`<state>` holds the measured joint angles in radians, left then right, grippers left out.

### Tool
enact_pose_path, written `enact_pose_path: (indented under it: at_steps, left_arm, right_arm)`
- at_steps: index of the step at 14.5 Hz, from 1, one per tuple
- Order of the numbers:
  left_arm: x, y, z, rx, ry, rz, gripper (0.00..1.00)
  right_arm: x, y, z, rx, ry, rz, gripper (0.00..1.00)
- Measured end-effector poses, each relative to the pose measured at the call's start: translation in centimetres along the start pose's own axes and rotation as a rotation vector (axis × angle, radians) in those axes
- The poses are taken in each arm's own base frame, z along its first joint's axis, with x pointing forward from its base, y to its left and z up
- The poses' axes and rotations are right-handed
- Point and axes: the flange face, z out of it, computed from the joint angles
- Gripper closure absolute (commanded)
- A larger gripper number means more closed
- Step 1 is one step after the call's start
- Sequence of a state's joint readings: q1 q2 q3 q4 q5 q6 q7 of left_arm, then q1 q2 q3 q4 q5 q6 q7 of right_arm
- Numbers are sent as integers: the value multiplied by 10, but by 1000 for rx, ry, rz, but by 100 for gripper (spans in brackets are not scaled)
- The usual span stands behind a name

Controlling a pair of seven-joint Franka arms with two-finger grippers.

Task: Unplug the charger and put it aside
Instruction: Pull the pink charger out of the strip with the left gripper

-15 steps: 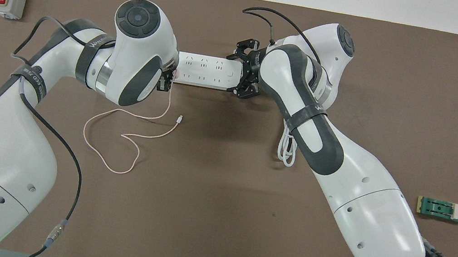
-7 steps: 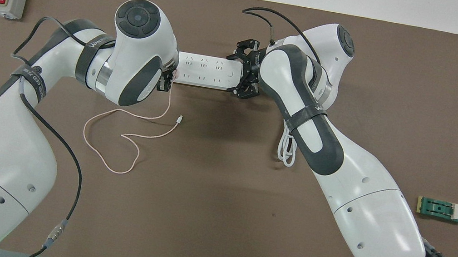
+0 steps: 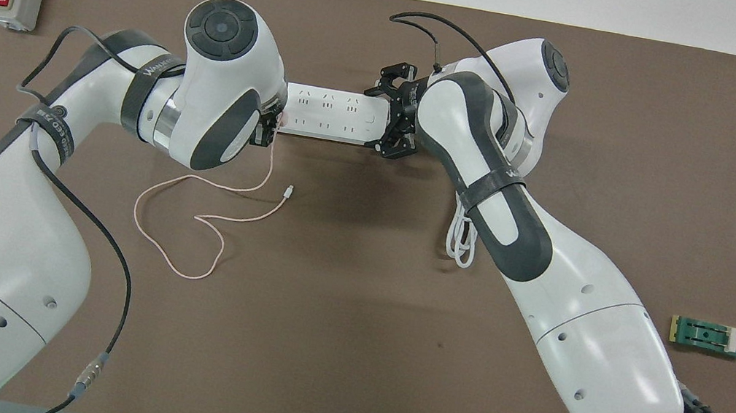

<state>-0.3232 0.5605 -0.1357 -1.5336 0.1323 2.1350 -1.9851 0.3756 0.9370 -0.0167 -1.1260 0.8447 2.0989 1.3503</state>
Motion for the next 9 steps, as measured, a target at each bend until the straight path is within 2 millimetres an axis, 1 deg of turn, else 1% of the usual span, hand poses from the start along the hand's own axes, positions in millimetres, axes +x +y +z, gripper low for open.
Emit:
enact_pose_path:
  at_steps: [2, 3, 6, 8, 9]
  left_arm:
    - [0, 0, -6, 2, 2, 5, 100]
    - [0, 1, -17, 2, 5, 4, 100]
    - [15, 1, -70, 4, 26, -3, 100]
    - [25, 1, -88, -2, 30, 32, 100]
    - [30, 2, -91, -2, 30, 66, 100]
  right_arm:
    - [0, 0, 0, 0, 0, 0, 39]
    - [0, 0, 0, 1, 0, 0, 39]
    - [0, 0, 0, 1, 0, 0, 39]
    - [0, 0, 0, 1, 0, 0, 39]
    - [0, 0, 0, 1, 0, 0, 39]
